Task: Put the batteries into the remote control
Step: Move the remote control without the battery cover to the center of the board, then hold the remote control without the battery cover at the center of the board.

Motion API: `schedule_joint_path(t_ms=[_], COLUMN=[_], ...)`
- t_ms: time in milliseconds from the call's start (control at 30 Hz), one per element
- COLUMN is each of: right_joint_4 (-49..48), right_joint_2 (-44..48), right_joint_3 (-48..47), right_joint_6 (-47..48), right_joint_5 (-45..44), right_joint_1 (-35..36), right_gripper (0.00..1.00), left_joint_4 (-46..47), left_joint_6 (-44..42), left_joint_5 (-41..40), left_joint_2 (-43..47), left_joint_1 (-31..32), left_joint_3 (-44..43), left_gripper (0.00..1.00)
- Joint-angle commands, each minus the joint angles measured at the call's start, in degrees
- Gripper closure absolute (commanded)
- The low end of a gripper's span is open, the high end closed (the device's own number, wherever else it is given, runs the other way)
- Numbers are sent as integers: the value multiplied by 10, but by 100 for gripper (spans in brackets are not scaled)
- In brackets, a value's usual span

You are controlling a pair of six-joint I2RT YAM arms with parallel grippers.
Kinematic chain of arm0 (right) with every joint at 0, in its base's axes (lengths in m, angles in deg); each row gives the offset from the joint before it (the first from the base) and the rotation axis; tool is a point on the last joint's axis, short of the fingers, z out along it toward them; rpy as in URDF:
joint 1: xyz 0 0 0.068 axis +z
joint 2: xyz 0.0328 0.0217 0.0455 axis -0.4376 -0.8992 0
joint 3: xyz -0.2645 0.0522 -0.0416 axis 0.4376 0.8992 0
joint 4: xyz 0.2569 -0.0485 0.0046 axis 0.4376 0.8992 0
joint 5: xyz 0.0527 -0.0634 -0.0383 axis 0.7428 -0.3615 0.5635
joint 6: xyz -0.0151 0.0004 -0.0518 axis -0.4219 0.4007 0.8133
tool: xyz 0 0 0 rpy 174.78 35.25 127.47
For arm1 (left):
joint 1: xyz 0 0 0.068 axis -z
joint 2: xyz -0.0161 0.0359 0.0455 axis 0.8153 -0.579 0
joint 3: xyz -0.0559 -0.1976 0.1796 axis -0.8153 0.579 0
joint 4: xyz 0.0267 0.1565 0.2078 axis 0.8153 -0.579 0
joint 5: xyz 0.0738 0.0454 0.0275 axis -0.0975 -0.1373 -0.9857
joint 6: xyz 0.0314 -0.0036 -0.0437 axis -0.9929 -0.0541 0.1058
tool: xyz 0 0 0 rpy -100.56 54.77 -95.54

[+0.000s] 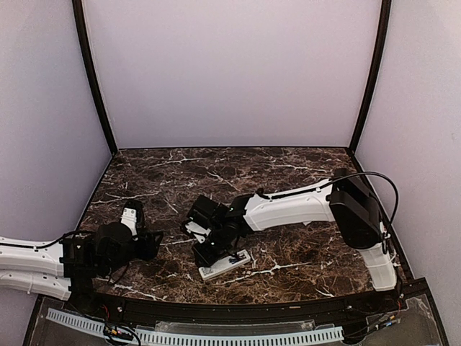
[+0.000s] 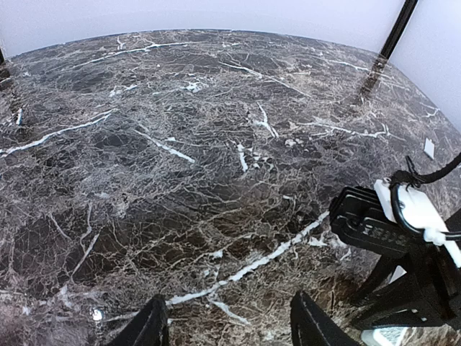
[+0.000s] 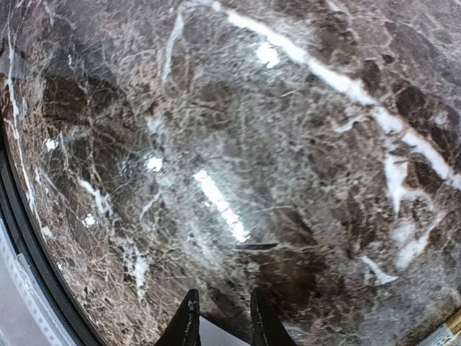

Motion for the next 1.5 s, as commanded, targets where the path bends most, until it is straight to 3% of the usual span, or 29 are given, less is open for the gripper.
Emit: schedule_joint_path(t_ms=[0, 233, 467, 667, 767, 867, 933, 1067, 1267, 1467], right_joint_4=[21, 22, 27, 25, 23, 18, 17, -11, -134, -203], right_joint_2=[11, 33, 78, 171, 210, 230, 231, 230, 252, 246], right_joint_3=[34, 39, -20, 50, 109, 146, 155, 176, 258, 299], right_joint_6=[1, 6, 37, 31, 16, 14, 15, 17, 59, 75], right_joint_5=[11, 14, 0, -48, -71, -98, -113, -109, -80, -72], right_joint_1=[25, 30, 26, -9, -39, -54, -56, -56, -56, -45], right_gripper=[78, 78, 75, 74, 74, 72, 71, 69, 67, 68], left_joint_4=[12, 39, 77, 35, 33, 68, 49, 49, 67, 78], left_joint_6=[-26, -67, -117, -114, -127, -185, -191, -202, -220, -222], left_joint_5=[7, 9, -37, -74, -24, 103, 124, 146, 135, 127], left_joint_2=[-26, -73, -154, -248, -255, -250, -279, -330, -395, -406], left_joint_1=[6, 42, 141, 206, 219, 224, 230, 233, 233, 231], left_joint_3=[-4, -25, -54, -111, -117, -101, -114, -125, -143, -144], left_gripper=[42, 40, 40, 38, 35, 23, 20, 17, 14, 19])
